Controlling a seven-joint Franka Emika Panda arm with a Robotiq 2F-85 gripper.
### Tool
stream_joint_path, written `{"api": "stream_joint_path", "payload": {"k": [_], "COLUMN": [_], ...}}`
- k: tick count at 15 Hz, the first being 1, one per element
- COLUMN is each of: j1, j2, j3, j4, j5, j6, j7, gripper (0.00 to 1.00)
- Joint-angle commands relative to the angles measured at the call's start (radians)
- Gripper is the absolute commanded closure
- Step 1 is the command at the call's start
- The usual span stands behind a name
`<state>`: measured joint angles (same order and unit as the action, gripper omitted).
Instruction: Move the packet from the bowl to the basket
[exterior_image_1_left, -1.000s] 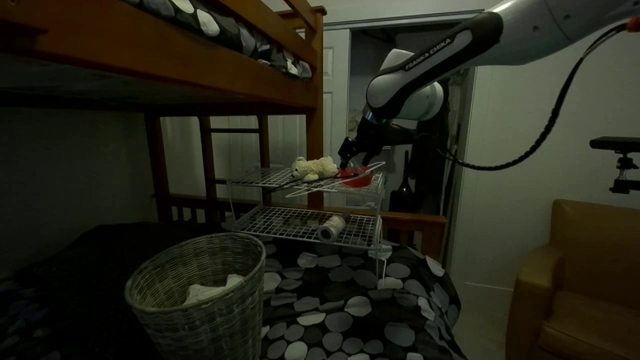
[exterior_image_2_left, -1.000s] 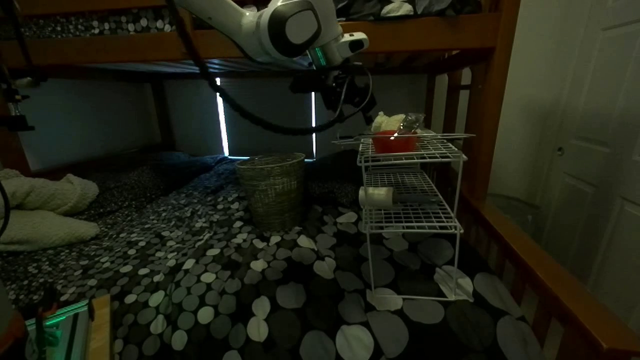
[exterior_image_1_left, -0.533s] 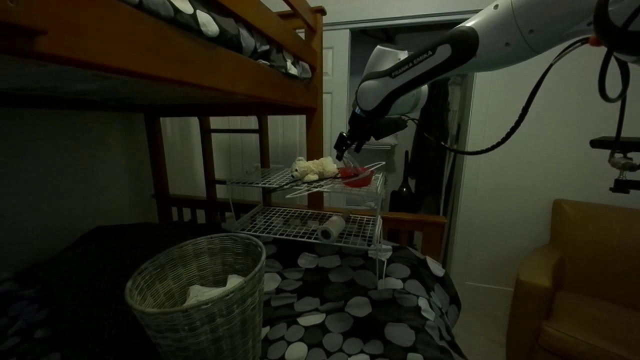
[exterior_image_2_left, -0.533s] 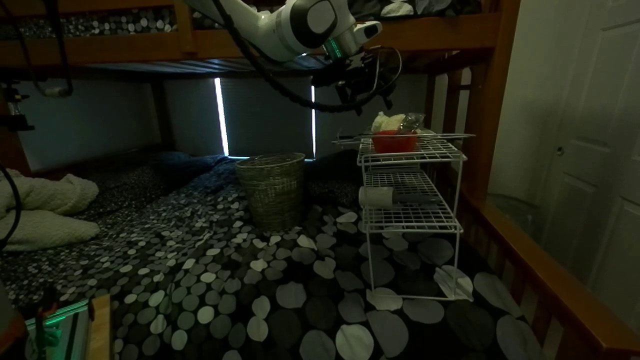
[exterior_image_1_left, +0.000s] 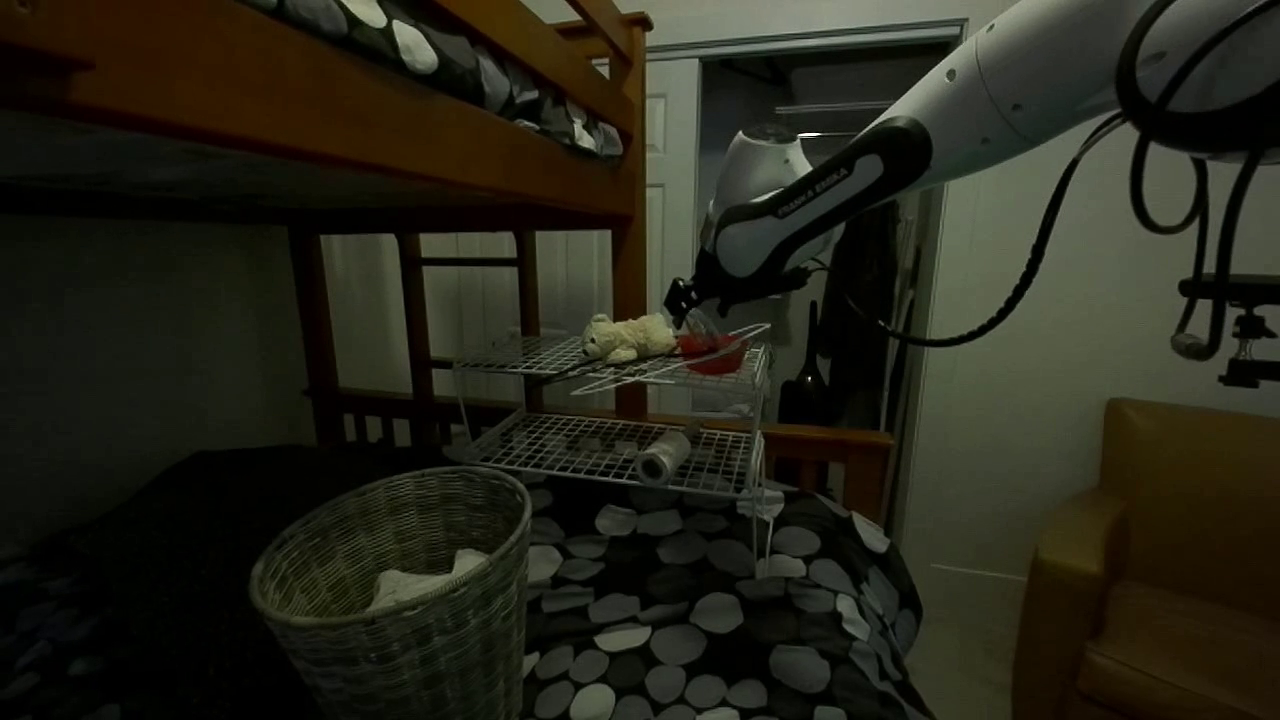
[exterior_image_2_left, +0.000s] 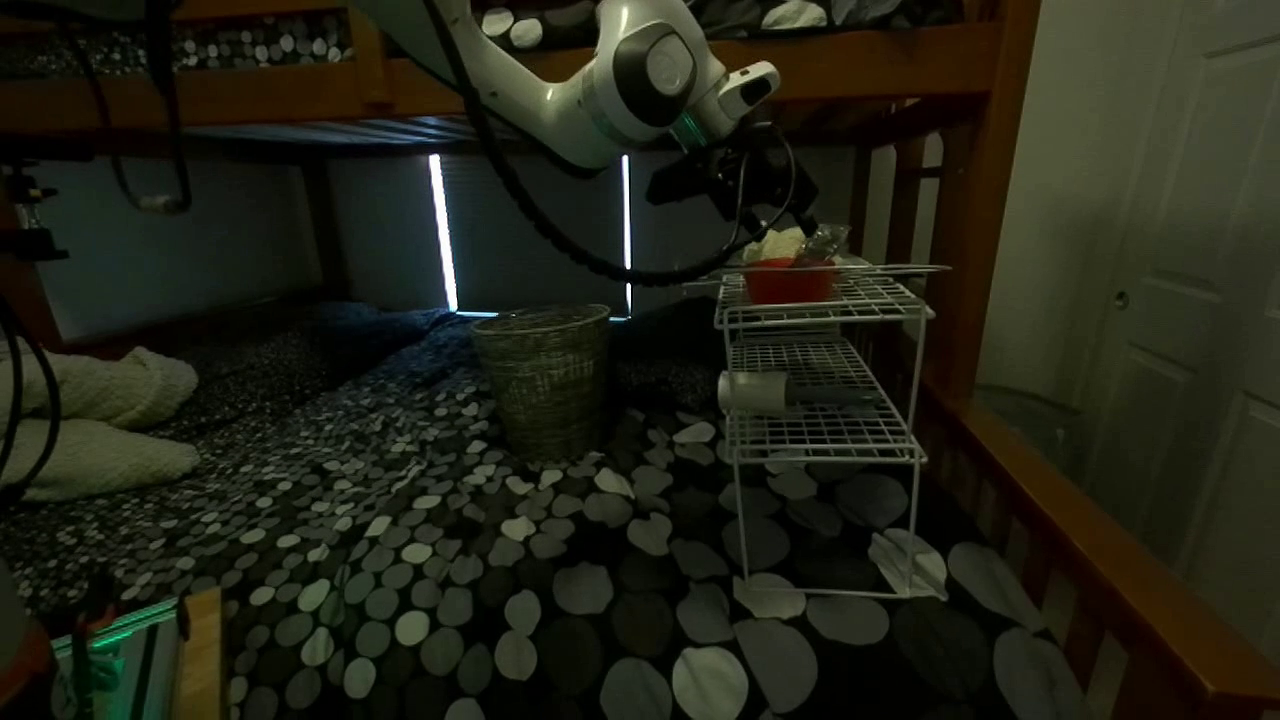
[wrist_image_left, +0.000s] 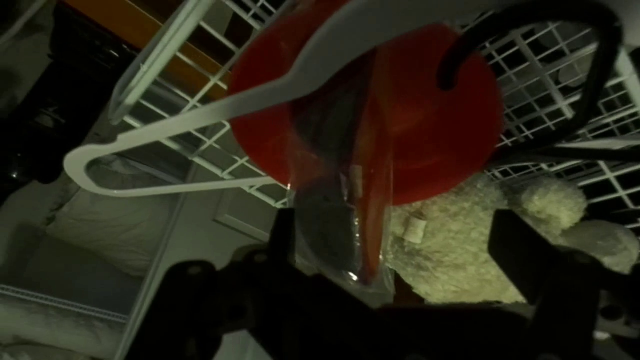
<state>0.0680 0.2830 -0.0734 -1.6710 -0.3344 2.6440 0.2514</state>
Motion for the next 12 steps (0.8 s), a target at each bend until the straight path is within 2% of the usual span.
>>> {"api": "stream_joint_path", "payload": {"k": [1, 2, 3, 4, 7, 10, 12], "j1": [0.029, 0.034, 0.039, 0.044, 0.059, 0.084, 0.084], "j2": [0.038, 0.040, 0.047, 0.046, 0.038, 0.018, 0.018], "j3": [-0.032, -0.035, -0.039, -0.045, -0.061, -0.095, -0.093], "j4": [0.038, 0.039, 0.047, 0.049, 0.058, 0.055, 0.057], "j5": [-0.020, -0.019, -0.019, -0.026, -0.043, -0.149, -0.184], "j6": [-0.021, -0.018, -0.014, -0.011, -0.033, -0.099, -0.131], "j7": [0.067, 0.076, 0.087, 0.099, 0.108, 0.108, 0.106], "gripper": [0.11, 0.31, 0.35, 0.35, 0.60, 0.83, 0.98]}}
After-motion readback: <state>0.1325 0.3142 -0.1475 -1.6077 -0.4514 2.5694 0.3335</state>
